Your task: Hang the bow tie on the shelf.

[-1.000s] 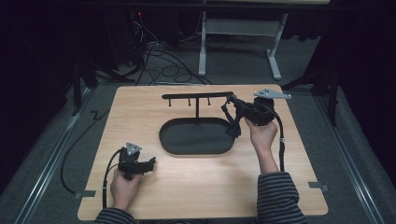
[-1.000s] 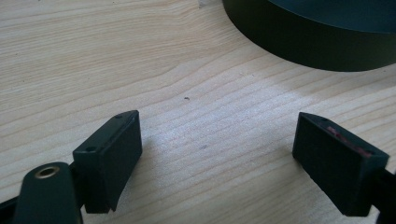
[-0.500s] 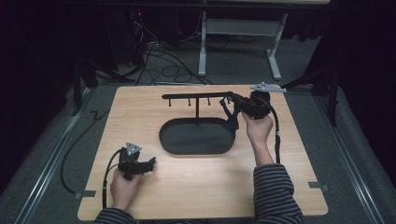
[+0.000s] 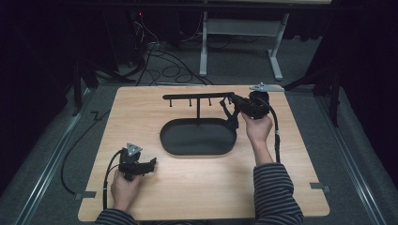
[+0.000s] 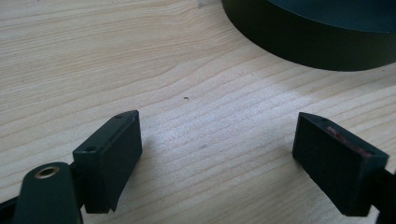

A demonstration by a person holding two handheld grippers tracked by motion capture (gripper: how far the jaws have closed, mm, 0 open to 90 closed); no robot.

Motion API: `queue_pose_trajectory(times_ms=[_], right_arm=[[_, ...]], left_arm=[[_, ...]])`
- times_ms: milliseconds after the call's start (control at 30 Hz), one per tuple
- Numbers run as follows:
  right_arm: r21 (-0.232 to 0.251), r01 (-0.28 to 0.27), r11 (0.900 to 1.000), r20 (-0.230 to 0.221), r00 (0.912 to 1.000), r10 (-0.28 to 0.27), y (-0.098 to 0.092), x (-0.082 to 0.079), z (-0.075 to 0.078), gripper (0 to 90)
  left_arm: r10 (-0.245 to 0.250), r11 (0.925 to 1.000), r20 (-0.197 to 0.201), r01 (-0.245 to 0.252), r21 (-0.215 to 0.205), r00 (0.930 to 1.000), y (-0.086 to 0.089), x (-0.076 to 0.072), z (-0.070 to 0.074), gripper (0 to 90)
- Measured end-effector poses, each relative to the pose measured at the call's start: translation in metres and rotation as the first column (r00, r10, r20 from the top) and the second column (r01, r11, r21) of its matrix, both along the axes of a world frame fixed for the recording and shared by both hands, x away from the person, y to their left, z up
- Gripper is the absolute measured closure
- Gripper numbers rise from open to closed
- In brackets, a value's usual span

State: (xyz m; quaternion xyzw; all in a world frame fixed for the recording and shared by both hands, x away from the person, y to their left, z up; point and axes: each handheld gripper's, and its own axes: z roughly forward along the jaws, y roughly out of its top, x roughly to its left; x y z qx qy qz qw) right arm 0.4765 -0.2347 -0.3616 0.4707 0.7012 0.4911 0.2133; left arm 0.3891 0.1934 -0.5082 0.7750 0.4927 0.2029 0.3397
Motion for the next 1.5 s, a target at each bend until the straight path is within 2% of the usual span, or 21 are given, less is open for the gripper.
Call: queue_pose_trajectory(times_ms=[333, 467, 633, 933, 1200, 1500], right_arm=[[-0.002, 0.004, 1.000, -0.025, 0.9997, -0.004, 0.000, 0.001, -0.003, 83.2], [-0.002, 0.005, 1.000, -0.021, 0.9998, -0.005, -0.002, 0.000, -0.001, 81.5], [0.010, 0.006, 1.000, -0.042, 0.9991, -0.005, -0.004, 0.000, -0.002, 77.8], [0.016, 0.010, 1.000, -0.034, 0.9994, -0.009, -0.006, -0.002, -0.002, 77.0], [0.009, 0.022, 1.000, -0.030, 0.9993, -0.022, -0.012, -0.006, 0.001, 70.8], [0.028, 0.043, 0.999, -0.021, 0.9989, -0.043, -0.023, -0.014, -0.001, 64.7]], left_arm=[[0.000, 1.0000, 0.000, 0.000, 0.000, 1.0000, 0.000, 0.000, 0.000, 16.1], [0.000, 1.0000, 0.000, 0.000, 0.000, 1.0000, 0.000, 0.000, 0.000, 16.1], [0.000, 1.0000, 0.000, 0.000, 0.000, 1.0000, 0.000, 0.000, 0.000, 16.1], [0.000, 1.0000, 0.000, 0.000, 0.000, 1.0000, 0.000, 0.000, 0.000, 16.1], [0.000, 1.0000, 0.000, 0.000, 0.001, 1.0000, 0.000, 0.000, 0.000, 16.1], [0.000, 1.0000, 0.001, 0.000, 0.002, 1.0000, 0.000, 0.000, 0.000, 16.1]])
